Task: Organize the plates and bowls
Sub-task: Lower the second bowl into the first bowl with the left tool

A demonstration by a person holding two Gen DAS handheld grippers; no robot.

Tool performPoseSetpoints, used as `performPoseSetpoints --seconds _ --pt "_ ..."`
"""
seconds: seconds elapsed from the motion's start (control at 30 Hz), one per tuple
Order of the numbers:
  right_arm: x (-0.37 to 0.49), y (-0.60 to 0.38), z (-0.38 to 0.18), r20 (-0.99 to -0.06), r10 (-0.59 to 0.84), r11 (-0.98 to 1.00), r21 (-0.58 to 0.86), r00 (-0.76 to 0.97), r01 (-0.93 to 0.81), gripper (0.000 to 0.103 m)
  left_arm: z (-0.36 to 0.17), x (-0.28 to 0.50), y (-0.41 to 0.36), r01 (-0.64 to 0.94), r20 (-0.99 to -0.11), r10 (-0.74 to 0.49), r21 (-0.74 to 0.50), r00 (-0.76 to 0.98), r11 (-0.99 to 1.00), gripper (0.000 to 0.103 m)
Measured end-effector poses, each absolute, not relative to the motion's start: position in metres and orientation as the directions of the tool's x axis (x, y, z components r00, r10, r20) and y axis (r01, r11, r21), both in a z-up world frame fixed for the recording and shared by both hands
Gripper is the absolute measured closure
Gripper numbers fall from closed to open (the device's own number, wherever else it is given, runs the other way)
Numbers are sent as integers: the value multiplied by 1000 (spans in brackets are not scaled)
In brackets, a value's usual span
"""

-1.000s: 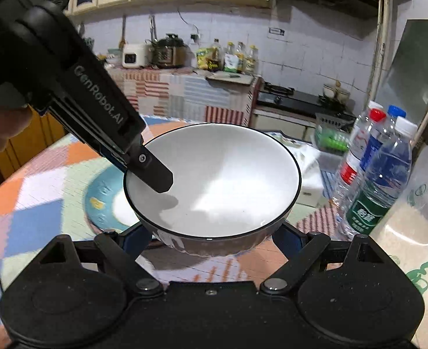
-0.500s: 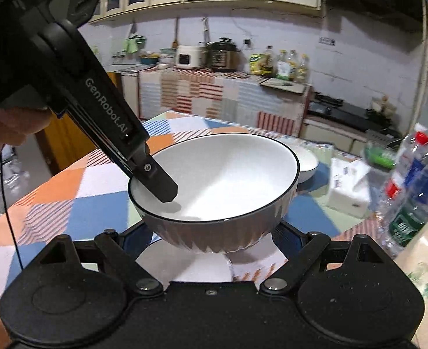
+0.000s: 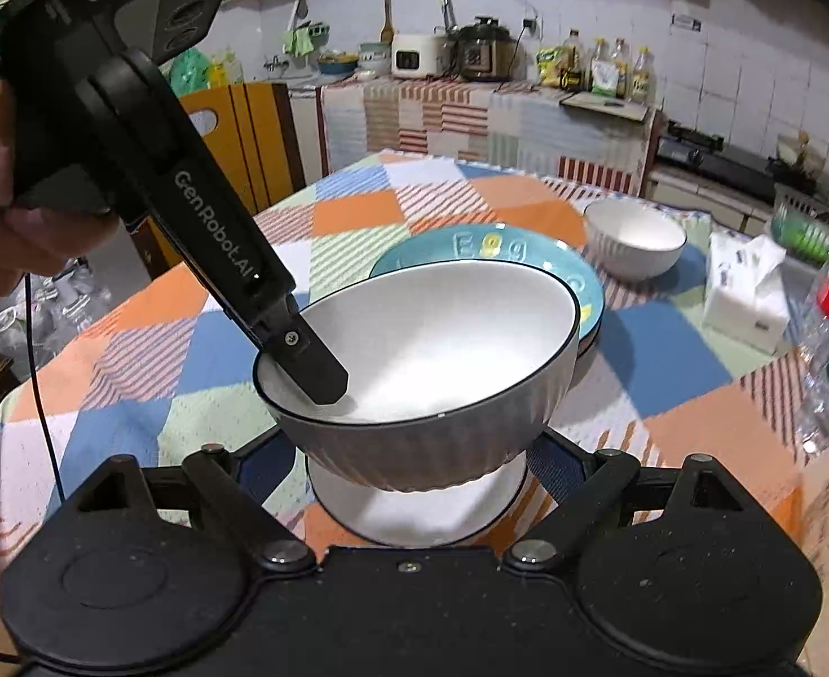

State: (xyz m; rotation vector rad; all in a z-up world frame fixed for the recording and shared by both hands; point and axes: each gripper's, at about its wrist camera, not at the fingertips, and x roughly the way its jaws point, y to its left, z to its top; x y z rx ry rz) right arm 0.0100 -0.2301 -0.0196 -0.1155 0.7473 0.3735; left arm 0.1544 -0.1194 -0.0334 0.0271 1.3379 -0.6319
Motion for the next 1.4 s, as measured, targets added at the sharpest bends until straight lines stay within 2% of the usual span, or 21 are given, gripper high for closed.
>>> performPoseSetpoints --seconds 0.53,0.73,1.17,1.4 --pt "24 -216 -39 -760 257 917 -4 597 -399 11 -55 161 -121 432 -934 -345 -274 94 859 89" --pt "28 -208 -44 -782 248 903 -28 572 -430 11 -56 159 -124 475 -942 -306 -207 140 855 89" --pt "29 -196 -44 -817 141 905 -121 559 -407 13 -68 158 -127 476 -945 -297 -200 137 856 88" --pt "26 -192 -41 -832 85 911 -158 548 -381 14 -68 147 -136 536 -944 -251 -102 212 838 88"
